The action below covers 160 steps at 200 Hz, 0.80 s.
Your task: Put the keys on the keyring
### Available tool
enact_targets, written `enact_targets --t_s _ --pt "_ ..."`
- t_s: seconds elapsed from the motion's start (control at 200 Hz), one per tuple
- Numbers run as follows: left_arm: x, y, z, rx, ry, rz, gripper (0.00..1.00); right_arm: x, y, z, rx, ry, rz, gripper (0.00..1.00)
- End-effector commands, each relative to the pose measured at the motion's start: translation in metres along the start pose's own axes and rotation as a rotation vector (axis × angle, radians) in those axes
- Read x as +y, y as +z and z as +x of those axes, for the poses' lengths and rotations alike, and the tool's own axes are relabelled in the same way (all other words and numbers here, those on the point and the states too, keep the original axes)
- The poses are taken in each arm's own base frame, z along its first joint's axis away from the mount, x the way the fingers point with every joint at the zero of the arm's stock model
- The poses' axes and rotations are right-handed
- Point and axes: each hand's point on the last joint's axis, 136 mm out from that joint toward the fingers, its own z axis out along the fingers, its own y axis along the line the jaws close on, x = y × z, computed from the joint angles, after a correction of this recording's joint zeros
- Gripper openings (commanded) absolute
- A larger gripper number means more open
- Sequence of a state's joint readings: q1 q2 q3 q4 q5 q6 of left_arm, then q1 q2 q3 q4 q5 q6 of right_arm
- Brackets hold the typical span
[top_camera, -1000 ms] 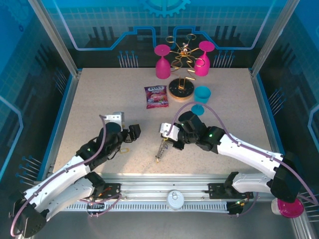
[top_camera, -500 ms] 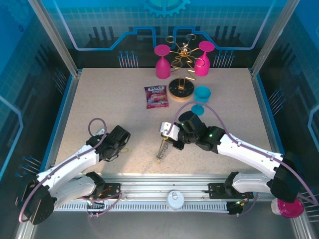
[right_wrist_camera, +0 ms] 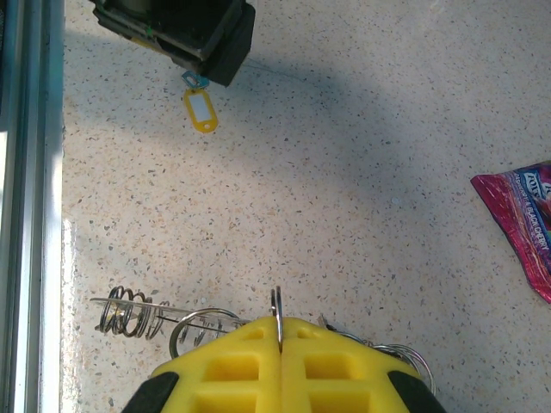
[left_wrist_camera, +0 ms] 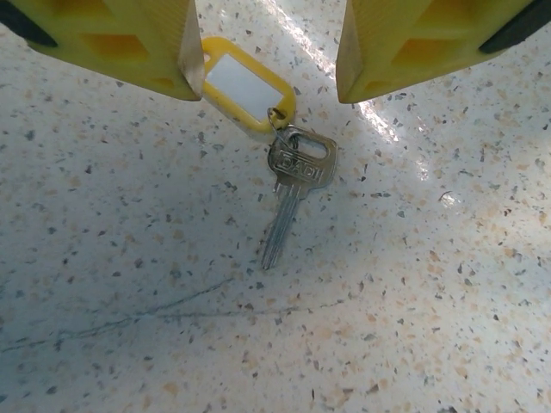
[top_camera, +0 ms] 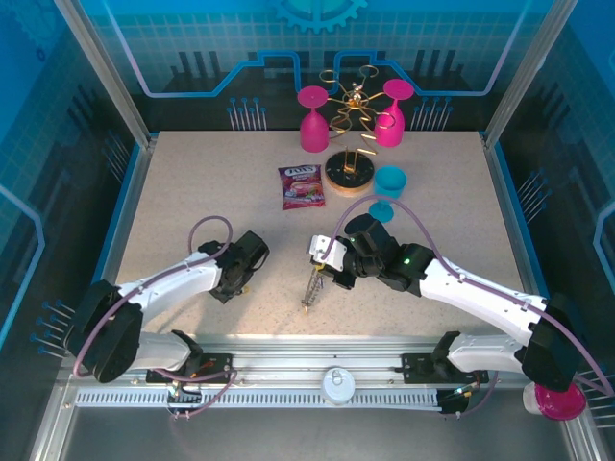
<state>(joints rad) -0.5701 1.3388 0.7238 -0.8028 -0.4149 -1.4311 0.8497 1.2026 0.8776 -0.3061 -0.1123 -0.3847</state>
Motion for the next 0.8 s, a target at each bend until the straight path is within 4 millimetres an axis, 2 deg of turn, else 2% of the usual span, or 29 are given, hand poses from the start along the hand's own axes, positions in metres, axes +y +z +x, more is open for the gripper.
enact_targets --t_s 0.0,0.31,0.795 --pt "-0.005 0.002 0.004 0.032 -0.018 -0.02 0.41 -0.003 -0.008 -0.012 -0.048 -0.001 0.01 0.0" --pt "-0.007 0.013 0.005 0.02 0.022 -0.054 0.28 -0.003 -0.009 -0.012 -0.046 -0.003 0.008 0.0" --pt "-0.007 0.02 0.0 -0.022 0.048 -0.09 0.22 -0.001 -0.007 -0.01 -0.038 -0.004 0.0 0.0"
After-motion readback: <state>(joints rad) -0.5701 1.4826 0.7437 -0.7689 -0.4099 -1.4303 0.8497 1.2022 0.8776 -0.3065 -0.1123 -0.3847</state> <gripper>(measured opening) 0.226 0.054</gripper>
